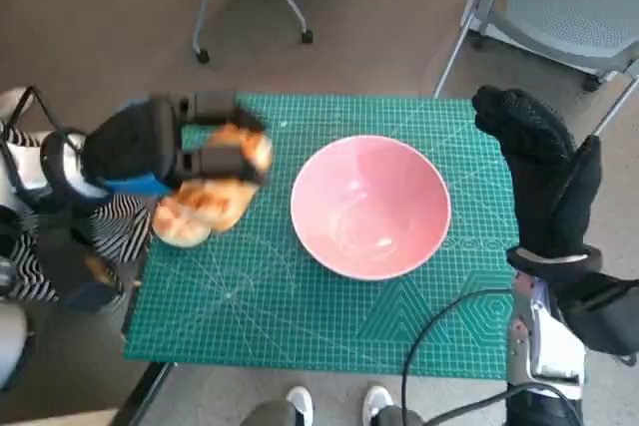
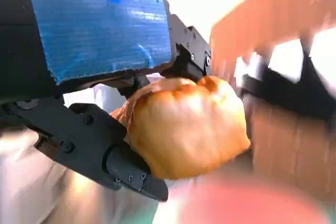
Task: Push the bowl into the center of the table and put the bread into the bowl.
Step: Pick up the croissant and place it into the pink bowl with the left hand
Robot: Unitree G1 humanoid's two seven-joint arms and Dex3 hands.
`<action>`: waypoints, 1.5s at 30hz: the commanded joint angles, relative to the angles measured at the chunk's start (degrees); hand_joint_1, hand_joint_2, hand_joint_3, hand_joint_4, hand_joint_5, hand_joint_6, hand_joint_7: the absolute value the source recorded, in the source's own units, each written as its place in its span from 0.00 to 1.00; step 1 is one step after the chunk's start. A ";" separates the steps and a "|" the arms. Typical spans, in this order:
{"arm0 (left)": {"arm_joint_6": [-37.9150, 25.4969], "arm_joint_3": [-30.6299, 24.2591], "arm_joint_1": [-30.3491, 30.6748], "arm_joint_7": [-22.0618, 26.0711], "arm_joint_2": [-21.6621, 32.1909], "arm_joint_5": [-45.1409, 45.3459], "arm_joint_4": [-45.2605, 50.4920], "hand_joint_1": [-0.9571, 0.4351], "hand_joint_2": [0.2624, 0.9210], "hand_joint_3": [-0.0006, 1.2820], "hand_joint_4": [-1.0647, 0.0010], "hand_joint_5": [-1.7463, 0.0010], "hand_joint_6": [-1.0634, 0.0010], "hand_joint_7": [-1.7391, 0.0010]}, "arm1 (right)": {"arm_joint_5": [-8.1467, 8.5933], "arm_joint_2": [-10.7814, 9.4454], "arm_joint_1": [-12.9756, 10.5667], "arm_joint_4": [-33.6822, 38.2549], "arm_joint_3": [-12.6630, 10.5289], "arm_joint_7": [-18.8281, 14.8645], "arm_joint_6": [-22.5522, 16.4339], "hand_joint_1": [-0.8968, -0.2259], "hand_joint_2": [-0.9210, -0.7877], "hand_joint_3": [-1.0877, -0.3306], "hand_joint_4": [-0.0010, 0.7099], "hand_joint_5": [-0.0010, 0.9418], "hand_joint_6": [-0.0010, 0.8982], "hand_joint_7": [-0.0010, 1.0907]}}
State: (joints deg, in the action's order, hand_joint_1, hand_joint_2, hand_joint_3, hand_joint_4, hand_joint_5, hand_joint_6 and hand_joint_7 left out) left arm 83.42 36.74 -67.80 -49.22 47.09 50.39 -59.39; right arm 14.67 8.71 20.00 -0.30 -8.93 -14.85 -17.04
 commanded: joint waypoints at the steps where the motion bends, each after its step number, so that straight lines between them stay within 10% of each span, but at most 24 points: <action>1: 0.53 -3.69 1.19 7.52 -0.91 -4.24 0.74 0.69 1.00 0.08 0.34 0.40 0.49 0.22 | 0.70 0.24 -0.56 0.99 -0.38 -0.50 0.20 0.31 0.00 0.55 0.28 0.00 0.13 0.49; 17: -12.68 -8.73 1.52 27.93 -16.40 -10.35 6.66 0.69 0.96 0.01 0.20 0.50 0.33 0.32 | 0.85 0.41 -0.78 1.68 -0.02 -1.27 -0.95 0.32 0.00 0.55 0.28 0.00 0.13 0.49; 31: -21.16 -8.03 -0.07 40.66 -26.66 -11.95 -3.25 0.69 1.00 0.06 0.34 0.39 0.45 0.27 | 0.94 1.11 -1.60 1.24 -0.72 -1.73 -1.26 0.33 0.00 0.53 0.28 0.00 0.14 0.49; 40: -28.09 -11.03 1.42 57.80 -30.78 -20.87 -5.94 0.69 1.00 0.13 0.46 0.33 0.51 0.21 | 0.61 0.99 -2.01 0.94 -0.83 -1.38 -1.27 0.34 0.00 0.52 0.28 0.00 0.14 0.48; 45: -32.65 -11.91 2.49 65.11 -30.76 -23.25 -3.57 0.61 0.90 0.05 0.69 0.85 0.67 0.72 | 0.38 1.02 -2.08 0.73 -0.86 -1.22 -1.31 0.34 0.00 0.51 0.28 0.00 0.14 0.48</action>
State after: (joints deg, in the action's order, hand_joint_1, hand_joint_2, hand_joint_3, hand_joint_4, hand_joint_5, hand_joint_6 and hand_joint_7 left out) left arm 52.97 25.97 -66.36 12.29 16.30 29.15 -64.41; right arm 15.49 9.26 19.28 0.31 -9.58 -16.19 -18.67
